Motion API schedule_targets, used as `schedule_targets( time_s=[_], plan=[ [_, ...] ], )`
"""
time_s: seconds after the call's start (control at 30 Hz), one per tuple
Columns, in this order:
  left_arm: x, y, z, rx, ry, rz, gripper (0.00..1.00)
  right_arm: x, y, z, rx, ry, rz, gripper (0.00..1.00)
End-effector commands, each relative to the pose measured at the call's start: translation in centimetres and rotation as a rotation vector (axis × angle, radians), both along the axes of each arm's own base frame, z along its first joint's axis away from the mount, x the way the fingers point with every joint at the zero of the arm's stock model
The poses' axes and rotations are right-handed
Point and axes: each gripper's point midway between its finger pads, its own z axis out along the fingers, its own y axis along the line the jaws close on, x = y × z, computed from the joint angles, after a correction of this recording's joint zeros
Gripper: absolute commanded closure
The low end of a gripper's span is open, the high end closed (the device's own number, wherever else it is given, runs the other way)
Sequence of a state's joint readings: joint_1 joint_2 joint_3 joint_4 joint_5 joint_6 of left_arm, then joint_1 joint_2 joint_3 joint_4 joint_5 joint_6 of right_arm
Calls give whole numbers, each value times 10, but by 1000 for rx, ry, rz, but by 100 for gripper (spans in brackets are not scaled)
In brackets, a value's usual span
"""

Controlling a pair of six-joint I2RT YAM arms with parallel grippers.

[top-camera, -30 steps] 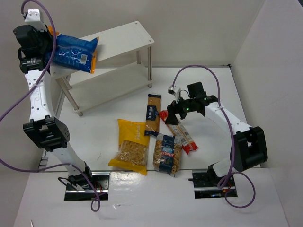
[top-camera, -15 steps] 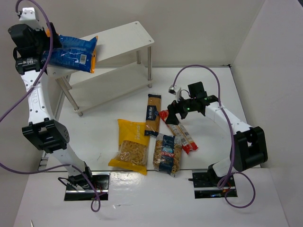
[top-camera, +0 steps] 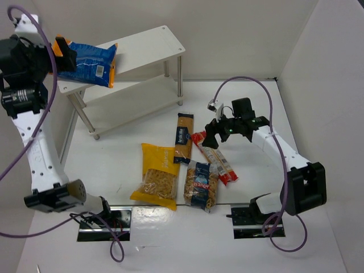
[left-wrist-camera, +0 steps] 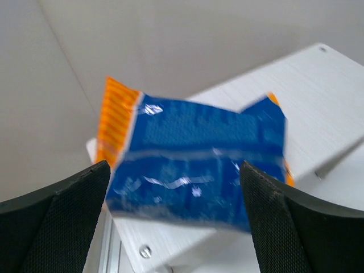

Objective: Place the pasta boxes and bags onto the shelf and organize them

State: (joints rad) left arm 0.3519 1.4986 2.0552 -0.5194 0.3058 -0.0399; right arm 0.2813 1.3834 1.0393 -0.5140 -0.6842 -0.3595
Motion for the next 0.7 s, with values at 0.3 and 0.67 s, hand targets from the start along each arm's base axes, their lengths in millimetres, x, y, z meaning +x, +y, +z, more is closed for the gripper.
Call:
schedule_targets(
  time_s=[0.3, 0.67],
  plan=[
    [-111, -99, -123, 112, 206, -388, 0, -8, -22, 57, -1, -157, -147, 1],
    [-155, -147, -235, 55, 400, -678, 0, 12, -100, 71, -118, -272, -593, 0]
  ],
)
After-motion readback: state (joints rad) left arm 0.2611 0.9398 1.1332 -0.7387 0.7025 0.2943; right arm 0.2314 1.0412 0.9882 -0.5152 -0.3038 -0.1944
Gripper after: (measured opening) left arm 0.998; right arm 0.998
